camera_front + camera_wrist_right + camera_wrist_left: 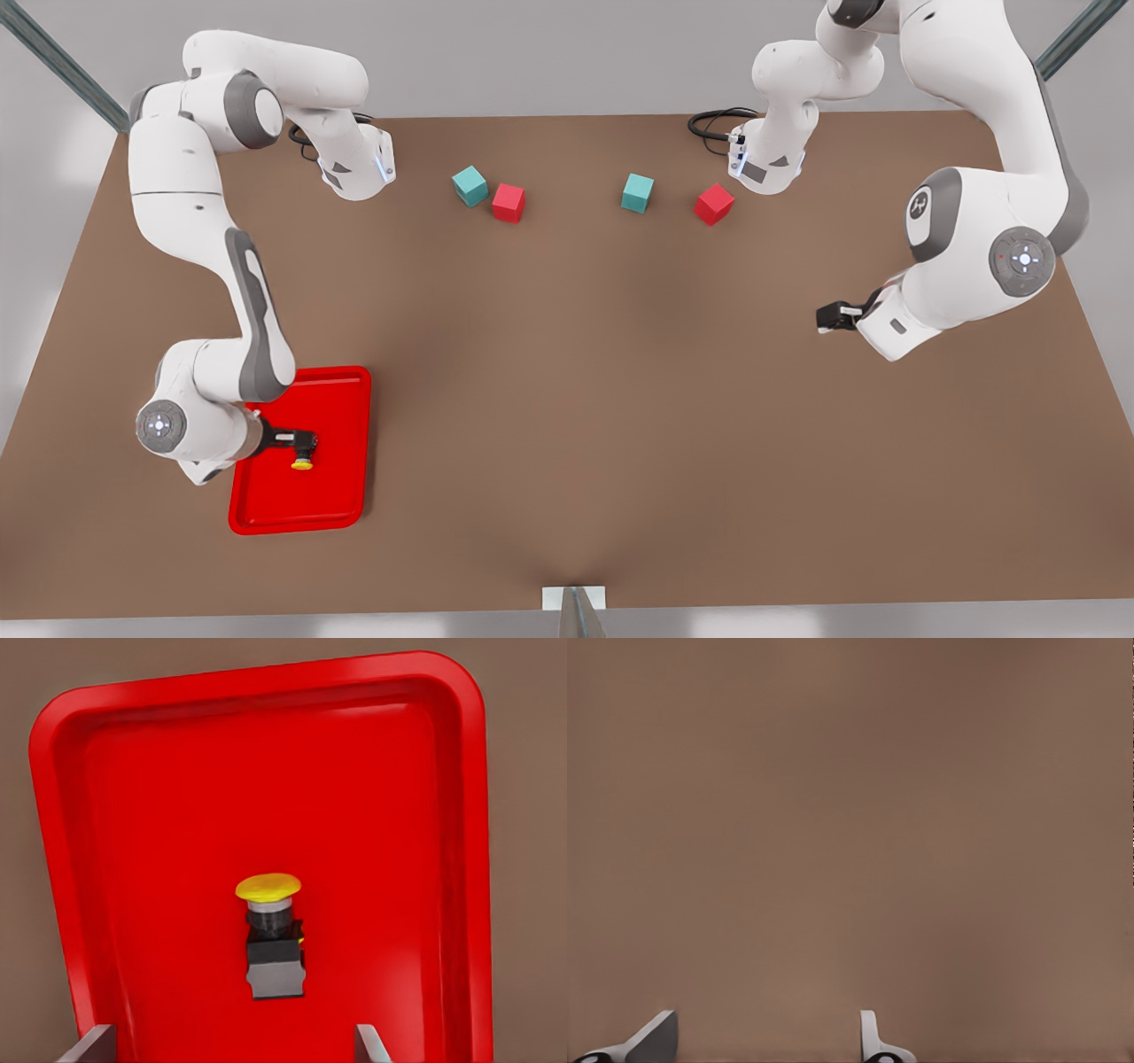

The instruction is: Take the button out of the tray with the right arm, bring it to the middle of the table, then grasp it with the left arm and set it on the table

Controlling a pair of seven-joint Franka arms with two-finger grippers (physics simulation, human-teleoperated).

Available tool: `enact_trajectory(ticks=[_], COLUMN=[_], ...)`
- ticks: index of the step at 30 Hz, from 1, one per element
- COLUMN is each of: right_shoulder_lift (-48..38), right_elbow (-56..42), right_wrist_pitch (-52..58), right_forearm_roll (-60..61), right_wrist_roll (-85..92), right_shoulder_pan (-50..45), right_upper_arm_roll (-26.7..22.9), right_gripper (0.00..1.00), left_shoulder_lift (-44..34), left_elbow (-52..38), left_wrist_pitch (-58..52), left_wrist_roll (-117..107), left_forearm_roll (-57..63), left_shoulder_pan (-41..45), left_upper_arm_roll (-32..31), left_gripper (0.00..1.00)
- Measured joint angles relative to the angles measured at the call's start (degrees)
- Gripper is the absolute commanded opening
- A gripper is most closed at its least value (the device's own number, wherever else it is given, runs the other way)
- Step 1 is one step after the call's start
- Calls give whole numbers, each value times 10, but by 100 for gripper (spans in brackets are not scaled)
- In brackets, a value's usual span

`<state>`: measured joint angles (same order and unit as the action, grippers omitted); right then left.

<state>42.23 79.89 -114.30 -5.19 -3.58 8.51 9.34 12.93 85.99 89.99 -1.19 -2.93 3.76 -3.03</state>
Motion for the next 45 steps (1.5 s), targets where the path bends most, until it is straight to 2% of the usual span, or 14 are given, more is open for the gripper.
enact_trajectory(ticks=[10,19,30,34,38,39,42,44,45], right_shoulder_lift=[25,38,57,56,53,53,53,54,53], right_elbow=[20,64,68,68,67,67,68,68,67], right_wrist_pitch=[-32,-77,-131,-139,-139,-140,-141,-141,-142], right_forearm_roll=[-1,-1,-2,-1,-1,-1,-1,1,3], right_wrist_roll=[31,62,83,88,92,93,96,99,101], right_shoulder_pan=[13,10,12,13,15,15,15,15,14], right_upper_arm_roll=[-1,-1,-1,-1,-1,-1,-1,-1,-1], right_gripper=[100,100,100,75,71,61,53,41,41], left_shoulder_lift=[4,45,21,20,19,21,33,36,35], left_elbow=[-1,-2,-23,-56,-67,-69,-82,-82,-83], left_wrist_pitch=[-13,6,1,-4,-16,-16,-16,-18,-19], left_wrist_roll=[-10,-21,-37,-42,-47,-48,-50,-52,-53], left_forearm_roll=[0,7,18,18,18,17,17,17,17], left_shoulder_pan=[16,15,12,19,18,18,25,32,34], left_upper_arm_roll=[-1,0,-1,-4,-3,-2,-2,-3,-3], left_gripper=[100,100,100,100,100,100,100,100,100])
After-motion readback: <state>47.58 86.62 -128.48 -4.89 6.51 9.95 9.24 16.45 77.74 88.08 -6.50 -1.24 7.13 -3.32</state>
